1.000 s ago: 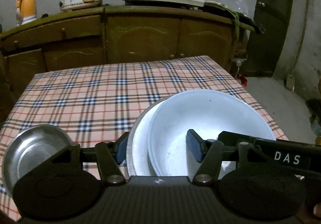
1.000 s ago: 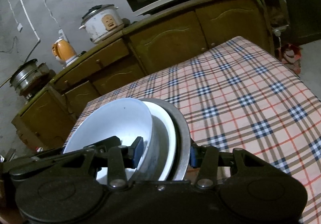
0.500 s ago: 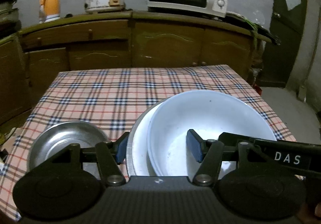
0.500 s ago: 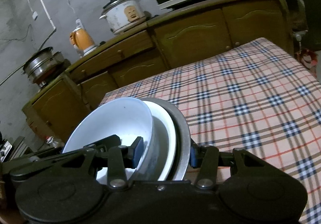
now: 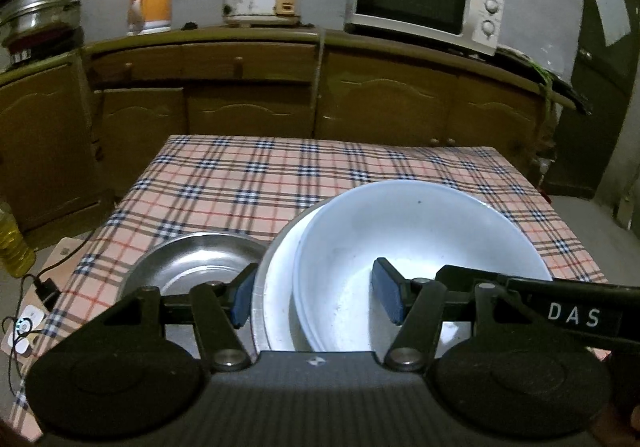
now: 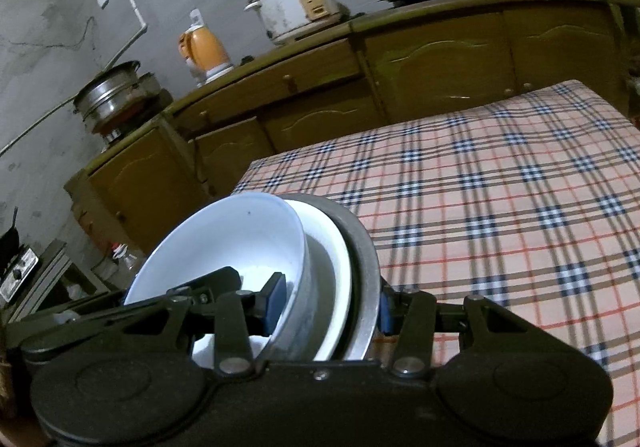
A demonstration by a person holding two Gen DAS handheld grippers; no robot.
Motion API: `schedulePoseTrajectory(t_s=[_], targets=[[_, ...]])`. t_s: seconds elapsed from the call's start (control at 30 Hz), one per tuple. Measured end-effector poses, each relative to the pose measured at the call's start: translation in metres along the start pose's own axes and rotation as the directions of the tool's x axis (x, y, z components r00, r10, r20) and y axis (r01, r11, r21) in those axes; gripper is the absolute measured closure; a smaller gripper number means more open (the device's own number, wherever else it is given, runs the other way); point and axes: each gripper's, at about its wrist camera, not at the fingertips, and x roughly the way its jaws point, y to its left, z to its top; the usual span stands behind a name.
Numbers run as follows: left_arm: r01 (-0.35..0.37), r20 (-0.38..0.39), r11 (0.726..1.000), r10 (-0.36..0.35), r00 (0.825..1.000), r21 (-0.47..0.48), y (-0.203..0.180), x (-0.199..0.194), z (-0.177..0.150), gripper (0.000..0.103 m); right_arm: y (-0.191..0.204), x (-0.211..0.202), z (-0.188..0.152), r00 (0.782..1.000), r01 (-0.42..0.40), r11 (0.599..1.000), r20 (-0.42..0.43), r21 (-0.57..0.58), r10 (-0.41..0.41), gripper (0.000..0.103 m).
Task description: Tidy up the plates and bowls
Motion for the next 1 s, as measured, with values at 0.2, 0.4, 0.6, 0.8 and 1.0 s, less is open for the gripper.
schedulePoseTrajectory(t_s=[0.2, 0.4, 0.6, 0.8, 1.0], targets=[[-0.023, 0.000, 0.999, 0.023, 1.000, -0.023, 0.022, 0.000, -0.001, 0.041, 0.021, 0.018, -0.001, 1.000, -0.020, 1.000, -0.017, -0.019, 0.020, 0.046], [-0.043, -0.006, 0.998, 0.043, 0.999, -0.042, 0.044, 0.004, -0.002, 0.041, 0.039, 0.039, -0.002, 0.999, -0.037, 0.999, -0.036, -0.030, 0.036, 0.047], [-0.059, -0.017, 0.997, 0.058, 0.998, -0.057, 0.064, 0.008, -0.002, 0.041, 0.053, 0.057, -0.004, 0.997, -0.048, 0.998, -0.054, -0.039, 0.046, 0.047], [-0.069, -0.029, 0.995, 0.067, 0.997, -0.066, 0.080, 0.016, -0.004, 0.041, 0.063, 0.074, -0.007, 0.996, -0.054, 0.998, -0.071, -0.044, 0.051, 0.047], [-0.073, -0.041, 0.994, 0.070, 0.997, -0.079, 0.096, 0.025, -0.004, 0.041, 0.073, 0.093, -0.009, 0.995, -0.054, 0.997, -0.086, -0.050, 0.050, 0.047]])
